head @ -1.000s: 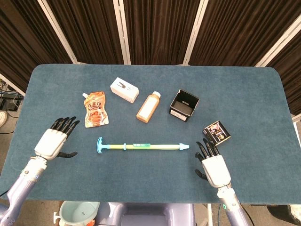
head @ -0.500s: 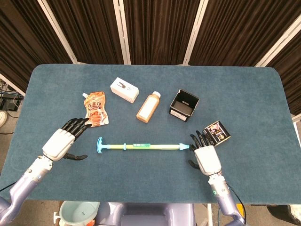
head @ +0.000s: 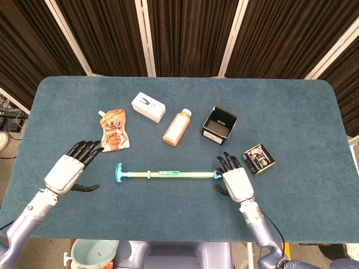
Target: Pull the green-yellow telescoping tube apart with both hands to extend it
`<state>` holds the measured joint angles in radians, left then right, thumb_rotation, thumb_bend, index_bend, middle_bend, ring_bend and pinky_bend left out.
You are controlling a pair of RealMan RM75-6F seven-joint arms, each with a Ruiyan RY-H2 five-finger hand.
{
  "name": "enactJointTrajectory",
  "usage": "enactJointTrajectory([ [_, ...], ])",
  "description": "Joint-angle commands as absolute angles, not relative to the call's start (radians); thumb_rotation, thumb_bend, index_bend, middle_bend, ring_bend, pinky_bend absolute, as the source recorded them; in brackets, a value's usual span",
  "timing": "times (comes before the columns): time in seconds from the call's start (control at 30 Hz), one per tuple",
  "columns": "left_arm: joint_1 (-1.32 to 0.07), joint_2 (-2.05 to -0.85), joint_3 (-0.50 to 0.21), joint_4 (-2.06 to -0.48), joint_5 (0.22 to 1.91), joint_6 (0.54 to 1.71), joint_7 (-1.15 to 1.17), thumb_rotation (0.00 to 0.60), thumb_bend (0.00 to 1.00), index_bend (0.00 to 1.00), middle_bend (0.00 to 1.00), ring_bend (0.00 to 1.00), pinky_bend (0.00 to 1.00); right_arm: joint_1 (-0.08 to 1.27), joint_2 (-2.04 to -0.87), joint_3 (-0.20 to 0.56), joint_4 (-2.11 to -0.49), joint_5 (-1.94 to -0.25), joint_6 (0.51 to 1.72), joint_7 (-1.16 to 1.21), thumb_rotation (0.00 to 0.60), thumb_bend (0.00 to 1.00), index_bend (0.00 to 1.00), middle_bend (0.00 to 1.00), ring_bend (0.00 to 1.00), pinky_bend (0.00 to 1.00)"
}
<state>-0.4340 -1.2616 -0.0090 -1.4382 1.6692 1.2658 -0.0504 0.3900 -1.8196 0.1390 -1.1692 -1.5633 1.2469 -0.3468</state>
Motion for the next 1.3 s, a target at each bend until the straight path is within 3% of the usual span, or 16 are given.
enactJointTrajectory([
  [0.03, -0.435, -1.270, -0.011, -1.415, 1.659, 1.265, -0.060, 0.600, 0.09, 0.07, 0.00, 0.04, 0.09, 0.402, -1.834, 0.139, -1.159, -1.556, 1.241, -0.355, 0.600, 0.30, 0.47, 0.18, 0.08, 0.18],
  [0.3, -0.435, -1.272, -0.019, -1.378, 1.641, 1.274, -0.074, 0.600, 0.09, 0.05, 0.00, 0.04, 0.09, 0.433, -1.857, 0.153, -1.146, -1.532, 1.227, -0.372, 0.600, 0.30, 0.42, 0.17, 0.08, 0.18],
  [1.07, -0.449, -1.291, -0.025, -1.331, 1.598, 1.249, -0.089, 0.600, 0.09, 0.04, 0.00, 0.04, 0.09, 0.487, -1.884, 0.144, -1.102, -1.478, 1.177, -0.333, 0.600, 0.30, 0.45, 0.18, 0.08, 0.18],
  [1.3, -0.453, -1.291, -0.020, -1.323, 1.589, 1.232, -0.097, 0.600, 0.17, 0.05, 0.00, 0.04, 0.09, 0.490, -1.893, 0.141, -1.079, -1.457, 1.165, -0.316, 0.600, 0.32, 0.46, 0.19, 0.08, 0.18],
])
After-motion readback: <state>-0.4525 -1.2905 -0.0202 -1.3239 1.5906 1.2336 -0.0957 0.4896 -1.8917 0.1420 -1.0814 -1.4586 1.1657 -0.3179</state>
